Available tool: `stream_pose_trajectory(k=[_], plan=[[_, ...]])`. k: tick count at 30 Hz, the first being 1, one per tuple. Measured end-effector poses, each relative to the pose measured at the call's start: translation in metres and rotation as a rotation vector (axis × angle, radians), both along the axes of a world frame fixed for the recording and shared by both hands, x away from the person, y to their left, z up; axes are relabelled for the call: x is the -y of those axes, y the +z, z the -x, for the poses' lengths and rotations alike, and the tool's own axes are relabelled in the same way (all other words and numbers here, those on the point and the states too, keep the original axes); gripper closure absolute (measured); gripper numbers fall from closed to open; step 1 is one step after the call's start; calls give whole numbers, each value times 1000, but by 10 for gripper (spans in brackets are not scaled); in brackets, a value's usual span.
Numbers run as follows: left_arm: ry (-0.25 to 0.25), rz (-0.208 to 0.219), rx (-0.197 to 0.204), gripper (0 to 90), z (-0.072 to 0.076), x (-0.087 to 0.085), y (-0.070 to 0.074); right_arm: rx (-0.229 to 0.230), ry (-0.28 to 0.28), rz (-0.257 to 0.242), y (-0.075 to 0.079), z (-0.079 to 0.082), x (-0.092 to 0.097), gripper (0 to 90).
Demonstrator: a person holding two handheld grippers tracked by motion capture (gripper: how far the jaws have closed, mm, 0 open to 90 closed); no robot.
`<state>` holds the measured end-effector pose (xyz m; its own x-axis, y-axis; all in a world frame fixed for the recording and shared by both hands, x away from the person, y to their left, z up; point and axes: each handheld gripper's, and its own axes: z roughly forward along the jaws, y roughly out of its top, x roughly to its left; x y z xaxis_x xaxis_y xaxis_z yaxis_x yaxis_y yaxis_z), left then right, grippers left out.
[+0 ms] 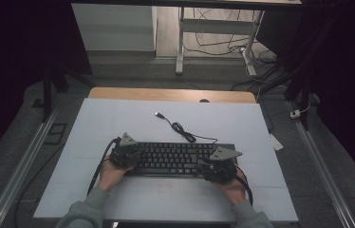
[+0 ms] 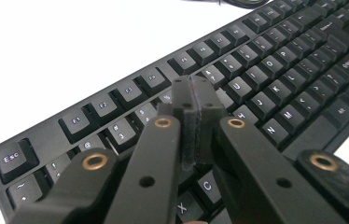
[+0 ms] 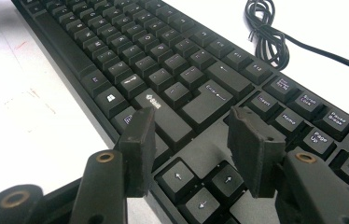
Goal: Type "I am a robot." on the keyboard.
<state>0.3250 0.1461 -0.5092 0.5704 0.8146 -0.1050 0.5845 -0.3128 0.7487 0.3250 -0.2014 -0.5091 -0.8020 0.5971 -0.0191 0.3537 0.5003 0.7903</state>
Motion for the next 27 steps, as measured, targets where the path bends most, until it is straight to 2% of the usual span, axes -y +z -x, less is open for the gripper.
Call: stream_pose_trajectory(k=[3, 10, 14, 20, 27], plan=[[-6, -2, -2, 811, 3, -2, 2, 3, 3, 1, 0, 0, -1, 517], [-38, 6, 10, 547, 14, -7, 12, 3, 5, -3, 0, 0, -1, 517], [-47, 8, 1, 438, 21, -10, 16, 5, 6, -3, 0, 0, -1, 517], [-66, 6, -16, 382, 26, -13, 17, 2, 8, -7, 0, 0, -1, 517], [-36, 10, -40, 305, 23, -16, 16, 3, 7, -9, 0, 0, -1, 517]])
